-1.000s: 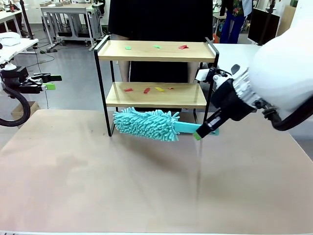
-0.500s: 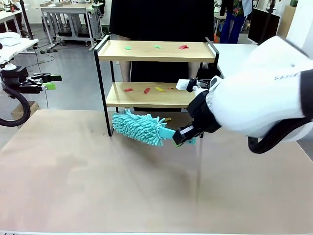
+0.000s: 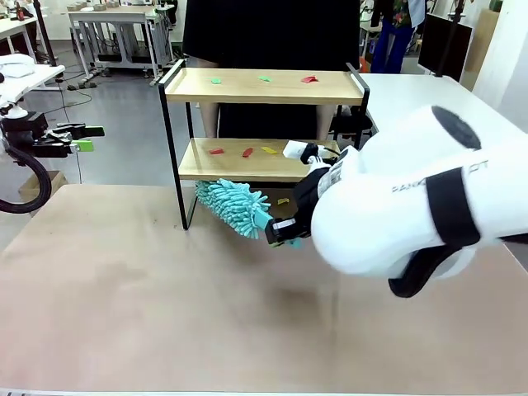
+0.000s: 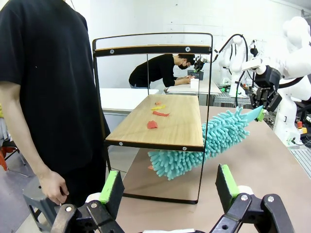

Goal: Clean the shelf.
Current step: Clean the specific section of the Shelf indicated by the human with the Duster.

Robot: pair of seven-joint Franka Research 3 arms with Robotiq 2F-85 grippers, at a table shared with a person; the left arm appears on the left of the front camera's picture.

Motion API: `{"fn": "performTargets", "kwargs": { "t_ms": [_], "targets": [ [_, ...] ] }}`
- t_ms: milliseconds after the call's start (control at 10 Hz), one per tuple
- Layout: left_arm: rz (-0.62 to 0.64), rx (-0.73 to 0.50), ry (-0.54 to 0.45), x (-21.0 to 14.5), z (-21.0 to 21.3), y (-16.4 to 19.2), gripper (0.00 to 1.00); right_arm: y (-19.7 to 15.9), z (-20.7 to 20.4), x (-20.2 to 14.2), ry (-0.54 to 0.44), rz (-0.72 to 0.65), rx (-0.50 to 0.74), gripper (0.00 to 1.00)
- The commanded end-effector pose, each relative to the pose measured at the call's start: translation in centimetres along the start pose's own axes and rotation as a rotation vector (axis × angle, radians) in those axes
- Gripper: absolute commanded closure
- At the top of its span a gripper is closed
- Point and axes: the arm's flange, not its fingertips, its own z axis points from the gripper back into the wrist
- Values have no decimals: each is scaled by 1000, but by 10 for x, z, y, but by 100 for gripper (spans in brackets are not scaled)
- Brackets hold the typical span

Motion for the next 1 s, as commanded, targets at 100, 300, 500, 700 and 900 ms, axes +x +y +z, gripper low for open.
{"fn": "performTargets", "kwargs": {
  "t_ms": [100, 300, 500, 700, 900],
  "targets": [
    [-10, -2, 1, 2, 0, -2, 0, 16, -36, -9, -84, -72, -15, 88],
    [-10, -2, 1, 2, 0, -2, 0, 21, -48, -3, -38, -136, 3, 88],
    [-10, -2, 1, 2, 0, -2, 0, 8, -31, -13, -45, -49, -21, 88],
    [-10, -2, 1, 2, 0, -2, 0, 10, -44, -13, -28, -74, -22, 88],
    [-10, -2, 1, 2, 0, -2, 0, 35, -59, -14, -134, -157, -36, 88]
  ]
}}
